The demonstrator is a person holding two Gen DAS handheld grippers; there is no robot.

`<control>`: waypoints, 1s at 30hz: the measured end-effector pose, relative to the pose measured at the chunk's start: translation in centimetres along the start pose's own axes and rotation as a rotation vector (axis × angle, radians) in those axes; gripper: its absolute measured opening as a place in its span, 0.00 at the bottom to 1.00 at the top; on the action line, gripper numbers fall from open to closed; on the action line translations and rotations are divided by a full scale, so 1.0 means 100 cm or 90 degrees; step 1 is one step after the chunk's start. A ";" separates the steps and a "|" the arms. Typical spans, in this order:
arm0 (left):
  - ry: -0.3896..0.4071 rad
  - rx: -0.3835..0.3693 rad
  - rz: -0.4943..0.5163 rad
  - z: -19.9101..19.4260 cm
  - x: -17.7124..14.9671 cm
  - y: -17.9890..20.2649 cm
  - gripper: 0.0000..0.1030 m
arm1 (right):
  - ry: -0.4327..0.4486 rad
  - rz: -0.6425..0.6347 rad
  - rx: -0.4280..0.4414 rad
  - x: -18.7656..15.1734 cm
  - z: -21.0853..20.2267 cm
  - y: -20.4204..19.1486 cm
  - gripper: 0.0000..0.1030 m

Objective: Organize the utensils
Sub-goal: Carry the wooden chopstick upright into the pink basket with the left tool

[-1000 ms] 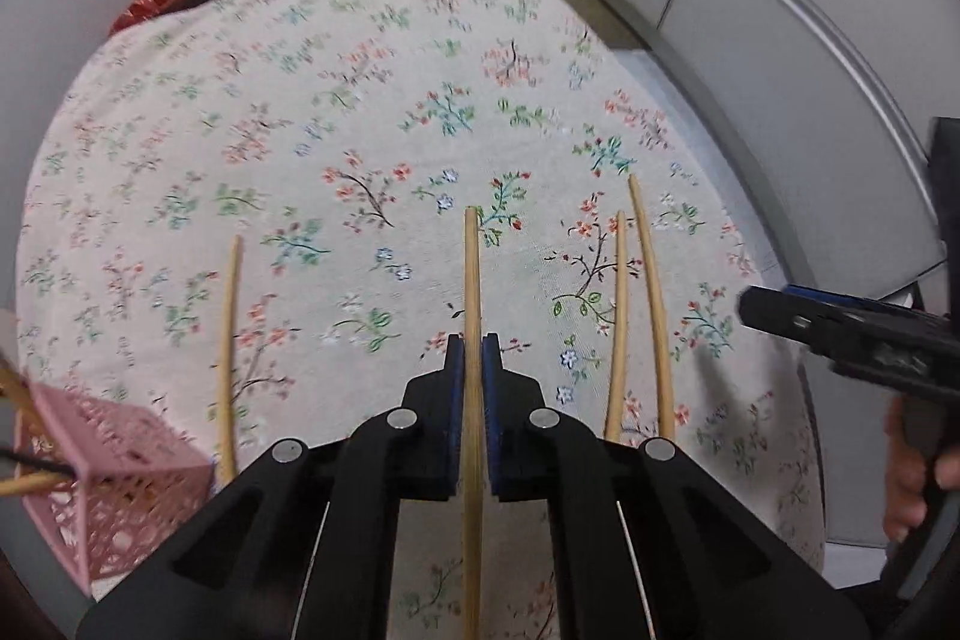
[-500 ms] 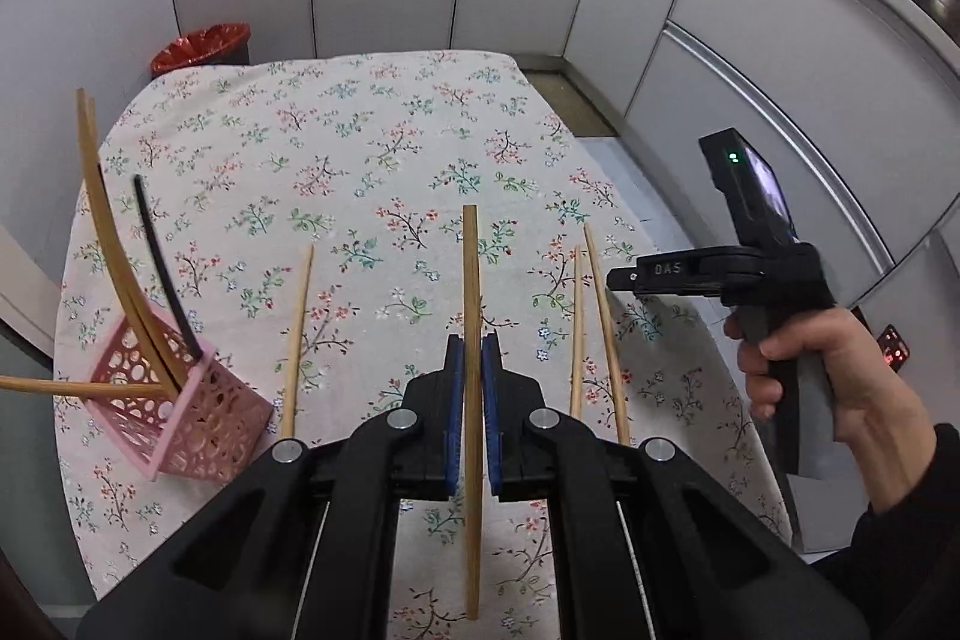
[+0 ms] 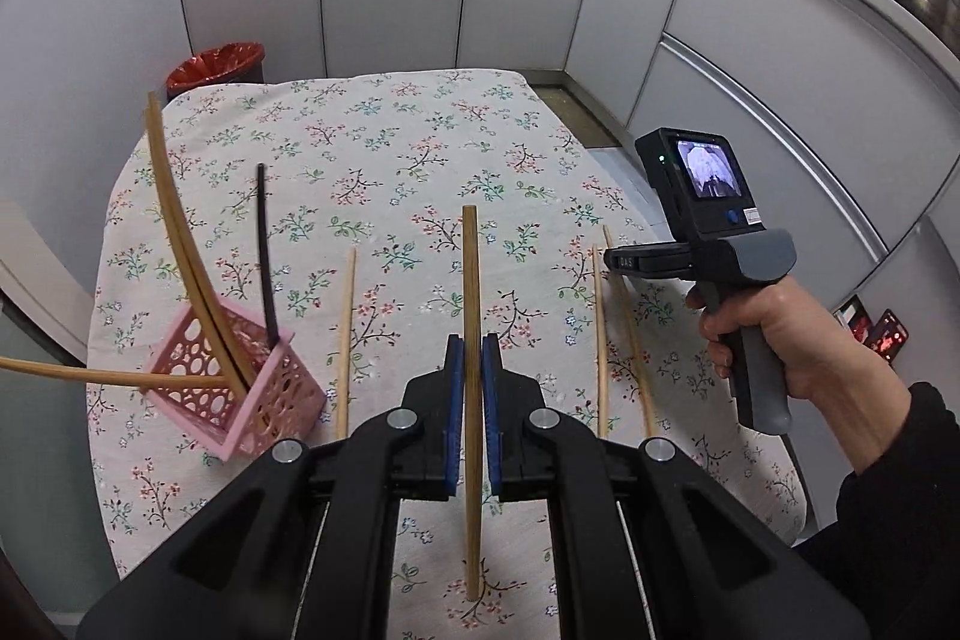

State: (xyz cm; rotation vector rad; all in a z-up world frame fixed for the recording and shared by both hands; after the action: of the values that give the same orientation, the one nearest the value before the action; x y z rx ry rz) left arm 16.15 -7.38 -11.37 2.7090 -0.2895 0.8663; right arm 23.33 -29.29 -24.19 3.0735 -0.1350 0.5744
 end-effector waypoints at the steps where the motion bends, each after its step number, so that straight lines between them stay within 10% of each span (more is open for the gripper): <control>1: 0.002 0.001 -0.003 -0.002 0.000 -0.002 0.06 | 0.004 0.004 0.013 -0.001 -0.001 0.000 0.05; 30: 0.176 0.009 -0.023 -0.100 -0.012 -0.030 0.06 | 0.318 -0.035 0.073 -0.054 -0.228 -0.005 0.04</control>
State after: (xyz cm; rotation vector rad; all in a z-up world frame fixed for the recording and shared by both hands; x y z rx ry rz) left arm 10.67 -1.16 -4.85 2.5553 -0.1740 1.2172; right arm 10.14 -27.69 -4.89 2.9098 -0.0106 1.3571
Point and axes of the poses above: each gripper's, at about its wrist camera, not at the fingertips, and z roughly the way its jaws point, y to its right, x to its top, the point moved 2 cm from there along z, roughly the way its jaws point, and after that the axes turned 11 degrees about -z, right-handed, at the moved point
